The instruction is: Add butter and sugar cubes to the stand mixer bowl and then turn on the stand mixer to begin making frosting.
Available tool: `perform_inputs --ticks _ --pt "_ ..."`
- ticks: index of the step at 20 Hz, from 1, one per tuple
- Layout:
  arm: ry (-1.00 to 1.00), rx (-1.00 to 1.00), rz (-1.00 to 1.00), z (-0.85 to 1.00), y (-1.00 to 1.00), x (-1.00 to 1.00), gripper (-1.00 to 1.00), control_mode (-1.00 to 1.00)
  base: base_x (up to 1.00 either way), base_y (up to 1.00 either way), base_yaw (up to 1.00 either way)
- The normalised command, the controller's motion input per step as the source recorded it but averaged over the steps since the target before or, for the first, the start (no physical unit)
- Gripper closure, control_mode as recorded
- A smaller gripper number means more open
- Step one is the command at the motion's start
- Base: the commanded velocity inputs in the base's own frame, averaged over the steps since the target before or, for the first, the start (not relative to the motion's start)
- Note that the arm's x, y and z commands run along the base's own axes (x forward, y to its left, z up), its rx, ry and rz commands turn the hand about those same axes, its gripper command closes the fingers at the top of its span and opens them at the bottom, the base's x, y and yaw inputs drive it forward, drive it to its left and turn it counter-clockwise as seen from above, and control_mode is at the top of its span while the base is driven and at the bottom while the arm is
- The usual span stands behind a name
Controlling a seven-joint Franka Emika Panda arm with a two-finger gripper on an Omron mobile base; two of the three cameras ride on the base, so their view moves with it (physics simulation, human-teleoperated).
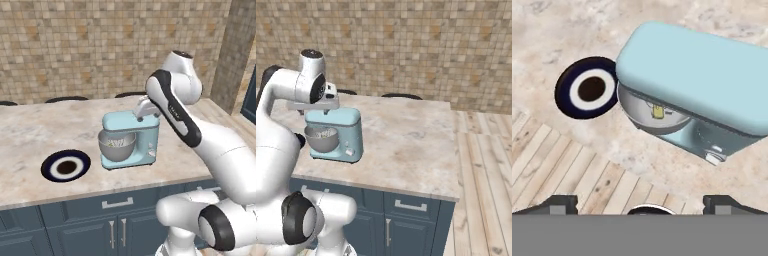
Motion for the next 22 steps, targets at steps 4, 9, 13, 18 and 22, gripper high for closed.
perform_inputs --ticks 4,9,13,18,22 --pt "-0.01 -0.30 -0.06 -0.16 -0.43 -0.33 -1.00 -1.00 0.00 0.00 0.00" --pt "0.01 -0.29 -0.05 -0.36 -0.42 -0.23 -1.00 -1.00 0.00 0.00 0.00" --pt "0.00 -0.29 -0.01 -0.49 -0.12 -0.21 -1.00 -1.00 0.00 0.00 0.00" --pt "-0.18 -0.19 0.00 -0.65 0.00 -0.34 -1.00 -1.00 0.00 0.00 0.00" --pt "-0.21 -0.14 0.00 -0.60 0.00 -0.12 -1.00 -1.00 0.00 0.00 0.00"
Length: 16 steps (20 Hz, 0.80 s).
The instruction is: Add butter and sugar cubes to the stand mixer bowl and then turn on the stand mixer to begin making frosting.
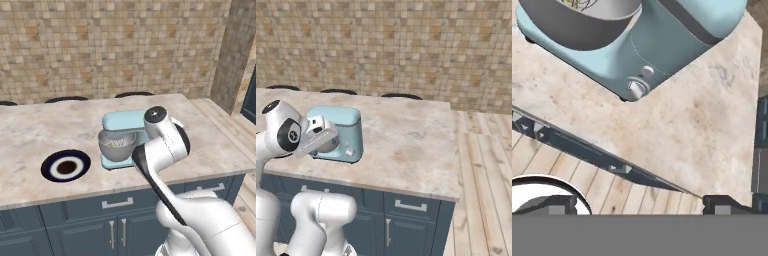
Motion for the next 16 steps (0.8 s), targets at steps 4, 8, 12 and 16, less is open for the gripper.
perform_inputs --ticks 4,8,12,16 --pt "-0.06 -0.10 0.00 -0.49 0.00 0.03 -1.00 -1.00 0.00 0.00 0.00" --pt "0.00 -0.06 -0.01 -0.22 0.00 0.28 -1.00 -1.00 0.00 0.00 0.00" --pt "0.00 -0.05 -0.05 -0.13 0.00 0.40 -1.00 -1.00 0.00 0.00 0.00" --pt "0.00 -0.05 -0.08 -0.15 0.06 0.53 -1.00 -1.00 0.00 0.00 0.00"
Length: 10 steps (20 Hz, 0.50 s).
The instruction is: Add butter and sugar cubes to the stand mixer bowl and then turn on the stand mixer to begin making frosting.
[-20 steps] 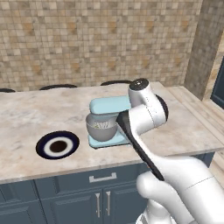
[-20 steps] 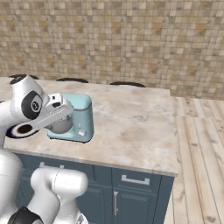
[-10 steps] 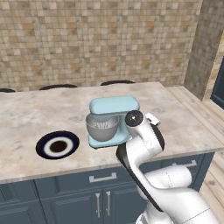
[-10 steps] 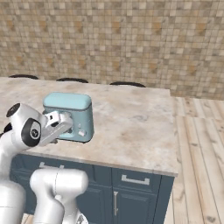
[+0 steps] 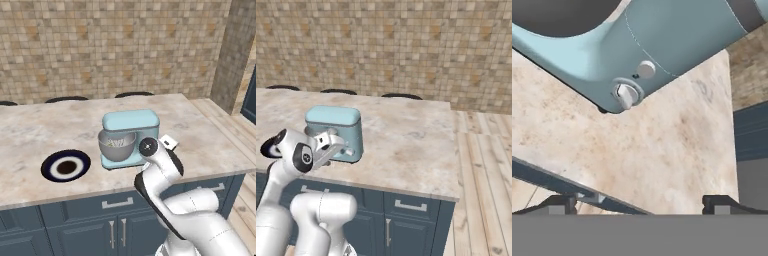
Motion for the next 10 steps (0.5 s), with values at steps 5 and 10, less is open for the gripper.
perform_inputs --ticks 5,10 --pt "0.00 -0.05 -0.10 -0.09 0.16 0.50 -1.00 -1.00 0.00 0.00 0.00" --pt "0.00 -0.05 -0.10 -0.14 0.04 0.38 -1.00 -1.00 0.00 0.00 0.00"
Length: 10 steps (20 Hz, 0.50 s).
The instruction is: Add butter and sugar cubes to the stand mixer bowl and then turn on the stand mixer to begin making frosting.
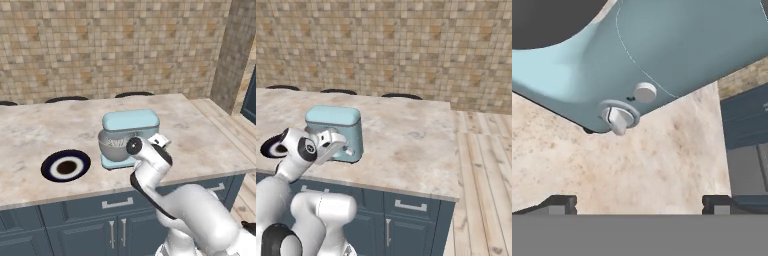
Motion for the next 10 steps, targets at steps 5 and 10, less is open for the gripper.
perform_inputs --ticks 5,10 --pt "0.00 -0.07 -0.10 -0.25 0.00 0.34 -1.00 -1.00 0.00 0.00 0.00" --pt "0.00 -0.06 -0.05 -0.28 0.00 0.26 -1.00 -1.00 0.00 0.00 0.00"
